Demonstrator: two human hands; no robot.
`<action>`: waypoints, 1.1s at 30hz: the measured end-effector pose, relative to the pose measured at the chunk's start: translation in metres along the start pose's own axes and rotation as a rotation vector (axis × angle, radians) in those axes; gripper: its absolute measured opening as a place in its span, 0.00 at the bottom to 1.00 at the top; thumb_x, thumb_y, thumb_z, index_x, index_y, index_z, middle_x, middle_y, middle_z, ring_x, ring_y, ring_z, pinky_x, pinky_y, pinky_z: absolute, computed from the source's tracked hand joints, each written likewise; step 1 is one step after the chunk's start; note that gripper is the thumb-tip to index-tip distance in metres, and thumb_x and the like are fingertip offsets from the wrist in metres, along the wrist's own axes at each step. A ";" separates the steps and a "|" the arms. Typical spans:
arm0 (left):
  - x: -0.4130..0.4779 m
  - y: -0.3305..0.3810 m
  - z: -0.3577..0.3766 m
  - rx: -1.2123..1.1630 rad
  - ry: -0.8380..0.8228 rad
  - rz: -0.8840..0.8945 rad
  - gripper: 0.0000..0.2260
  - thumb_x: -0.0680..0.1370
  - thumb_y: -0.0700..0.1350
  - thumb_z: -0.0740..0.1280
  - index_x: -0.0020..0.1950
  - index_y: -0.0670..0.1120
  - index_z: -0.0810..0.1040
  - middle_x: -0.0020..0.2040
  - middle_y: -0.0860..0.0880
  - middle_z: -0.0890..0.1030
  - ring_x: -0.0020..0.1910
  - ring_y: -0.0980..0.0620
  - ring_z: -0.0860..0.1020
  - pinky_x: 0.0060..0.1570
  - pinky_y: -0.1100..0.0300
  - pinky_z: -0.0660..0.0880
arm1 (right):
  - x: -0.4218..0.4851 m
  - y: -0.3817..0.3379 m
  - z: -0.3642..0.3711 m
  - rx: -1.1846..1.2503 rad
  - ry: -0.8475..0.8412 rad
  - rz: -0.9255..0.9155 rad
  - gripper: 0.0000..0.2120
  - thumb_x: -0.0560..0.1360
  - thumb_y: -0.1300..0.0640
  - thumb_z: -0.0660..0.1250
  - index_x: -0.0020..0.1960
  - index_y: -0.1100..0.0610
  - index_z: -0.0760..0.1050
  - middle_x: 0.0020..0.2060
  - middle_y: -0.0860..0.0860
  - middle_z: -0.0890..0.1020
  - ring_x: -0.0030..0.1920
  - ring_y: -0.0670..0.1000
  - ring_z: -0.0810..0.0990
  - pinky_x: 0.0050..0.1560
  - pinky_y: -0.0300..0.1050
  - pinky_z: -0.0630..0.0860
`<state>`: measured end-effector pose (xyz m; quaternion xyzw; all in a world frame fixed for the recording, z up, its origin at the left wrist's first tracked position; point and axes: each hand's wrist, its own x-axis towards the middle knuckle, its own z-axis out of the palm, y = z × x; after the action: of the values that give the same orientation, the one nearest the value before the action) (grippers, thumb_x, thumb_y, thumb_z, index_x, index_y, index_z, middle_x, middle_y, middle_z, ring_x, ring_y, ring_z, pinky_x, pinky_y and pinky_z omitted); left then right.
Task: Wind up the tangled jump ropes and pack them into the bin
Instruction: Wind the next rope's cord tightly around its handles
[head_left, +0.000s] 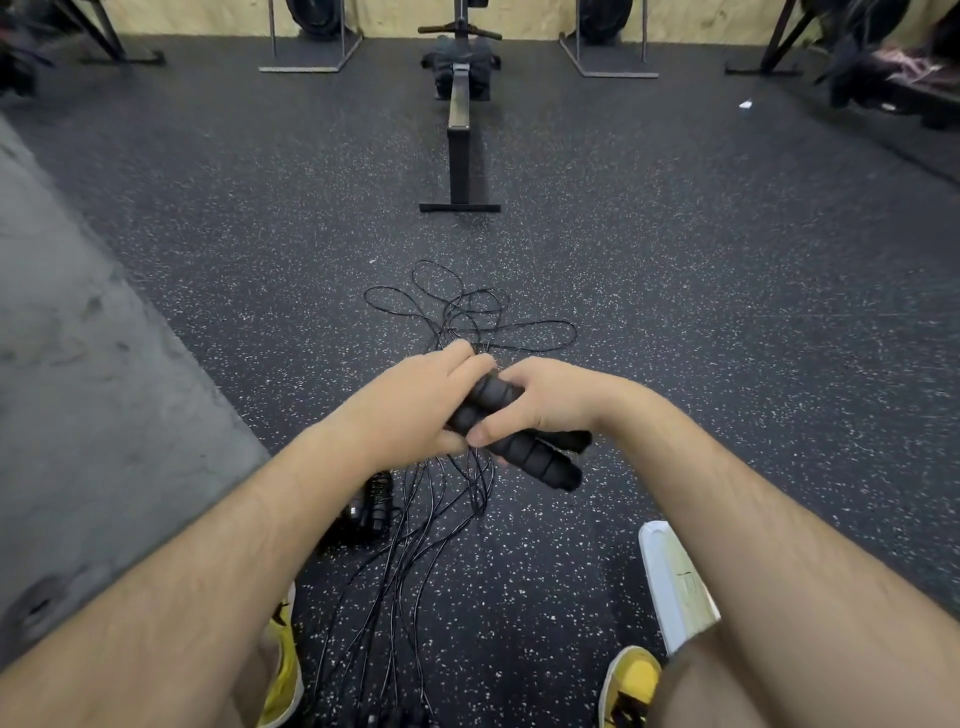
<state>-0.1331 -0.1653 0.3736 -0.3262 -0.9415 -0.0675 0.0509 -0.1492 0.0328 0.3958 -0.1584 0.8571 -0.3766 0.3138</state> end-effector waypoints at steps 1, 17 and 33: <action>0.000 -0.002 -0.003 -0.032 -0.023 -0.062 0.31 0.70 0.51 0.77 0.69 0.48 0.69 0.57 0.49 0.71 0.49 0.45 0.78 0.48 0.50 0.76 | 0.001 0.000 -0.002 -0.090 0.083 -0.006 0.19 0.65 0.43 0.79 0.47 0.53 0.80 0.39 0.46 0.85 0.41 0.51 0.84 0.46 0.46 0.78; -0.010 -0.014 -0.008 -0.180 0.015 -0.329 0.32 0.69 0.51 0.72 0.70 0.48 0.66 0.55 0.51 0.68 0.50 0.46 0.76 0.50 0.51 0.74 | 0.015 0.009 0.025 -0.493 0.611 -0.154 0.26 0.69 0.51 0.72 0.63 0.51 0.67 0.55 0.49 0.64 0.55 0.54 0.67 0.53 0.51 0.73; -0.007 -0.018 -0.012 0.082 0.140 -0.214 0.48 0.66 0.81 0.59 0.74 0.49 0.66 0.57 0.50 0.76 0.55 0.46 0.77 0.48 0.47 0.78 | 0.007 -0.006 0.016 -0.088 0.673 -0.332 0.42 0.66 0.58 0.77 0.75 0.50 0.61 0.58 0.47 0.73 0.57 0.45 0.76 0.61 0.39 0.73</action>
<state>-0.1381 -0.1858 0.3830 -0.2158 -0.9671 -0.0564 0.1223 -0.1439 0.0167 0.3894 -0.1761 0.8903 -0.4160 -0.0577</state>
